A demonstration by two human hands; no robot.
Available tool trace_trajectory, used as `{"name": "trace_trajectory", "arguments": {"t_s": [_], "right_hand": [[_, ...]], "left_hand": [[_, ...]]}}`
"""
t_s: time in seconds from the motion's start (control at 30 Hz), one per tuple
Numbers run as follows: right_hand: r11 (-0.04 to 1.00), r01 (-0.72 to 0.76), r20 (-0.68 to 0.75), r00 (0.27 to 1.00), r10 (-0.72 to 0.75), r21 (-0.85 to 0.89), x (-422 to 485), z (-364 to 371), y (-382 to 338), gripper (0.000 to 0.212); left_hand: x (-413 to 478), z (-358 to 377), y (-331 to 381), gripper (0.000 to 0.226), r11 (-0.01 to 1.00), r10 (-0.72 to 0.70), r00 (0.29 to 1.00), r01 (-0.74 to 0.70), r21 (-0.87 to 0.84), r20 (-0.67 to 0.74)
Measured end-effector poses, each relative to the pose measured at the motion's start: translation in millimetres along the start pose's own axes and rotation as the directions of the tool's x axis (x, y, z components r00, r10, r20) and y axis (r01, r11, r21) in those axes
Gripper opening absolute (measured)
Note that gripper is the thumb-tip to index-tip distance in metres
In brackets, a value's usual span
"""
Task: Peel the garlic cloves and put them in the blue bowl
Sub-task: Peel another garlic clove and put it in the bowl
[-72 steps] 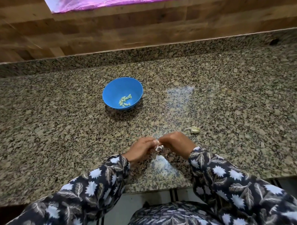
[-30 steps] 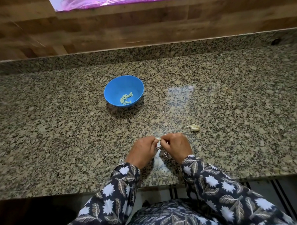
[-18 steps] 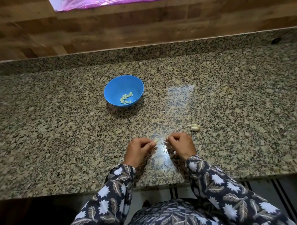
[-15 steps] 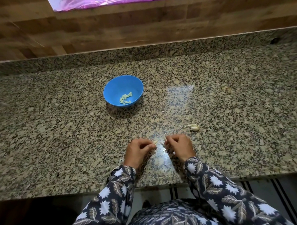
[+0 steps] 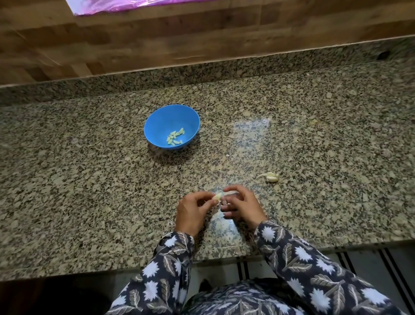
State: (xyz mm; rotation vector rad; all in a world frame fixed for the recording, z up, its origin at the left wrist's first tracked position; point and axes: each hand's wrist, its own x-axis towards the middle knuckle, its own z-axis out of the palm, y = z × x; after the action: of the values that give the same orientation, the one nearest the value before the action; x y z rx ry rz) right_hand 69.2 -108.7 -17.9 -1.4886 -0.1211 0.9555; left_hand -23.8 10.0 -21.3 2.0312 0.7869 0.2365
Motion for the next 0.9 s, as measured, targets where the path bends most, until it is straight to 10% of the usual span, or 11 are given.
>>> {"name": "trace_trajectory", "arguments": {"t_s": [0.27,0.47,0.73,0.9], "right_hand": [[0.996,0.091,0.009,0.996,-0.09,-0.016,-3.0,-2.3,-0.5,0.011],[0.99,0.126,0.04,0.991,-0.128,0.068,-4.8,-4.3,1.3,0.018],[0.796,0.382,0.017,0.905,-0.425,-0.47,-1.1,-5.8,9.8,0.02],[0.87,0.364,0.01,0.924,-0.382,-0.332,1.5,-5.9,12.7,0.021]], "left_hand": [[-3.2,-1.4,4.5,0.02,0.993,0.021,0.998,-0.015,-0.116,0.052],[-5.1,-3.0,12.3,0.014,0.827,-0.172,0.976,0.217,-0.518,0.133],[-6.6,1.7,12.0,0.015,0.747,-0.242,0.957,0.289,-0.598,0.16],[-6.7,1.2,11.6,0.016,0.77,-0.228,0.963,0.268,-0.579,0.144]]}}
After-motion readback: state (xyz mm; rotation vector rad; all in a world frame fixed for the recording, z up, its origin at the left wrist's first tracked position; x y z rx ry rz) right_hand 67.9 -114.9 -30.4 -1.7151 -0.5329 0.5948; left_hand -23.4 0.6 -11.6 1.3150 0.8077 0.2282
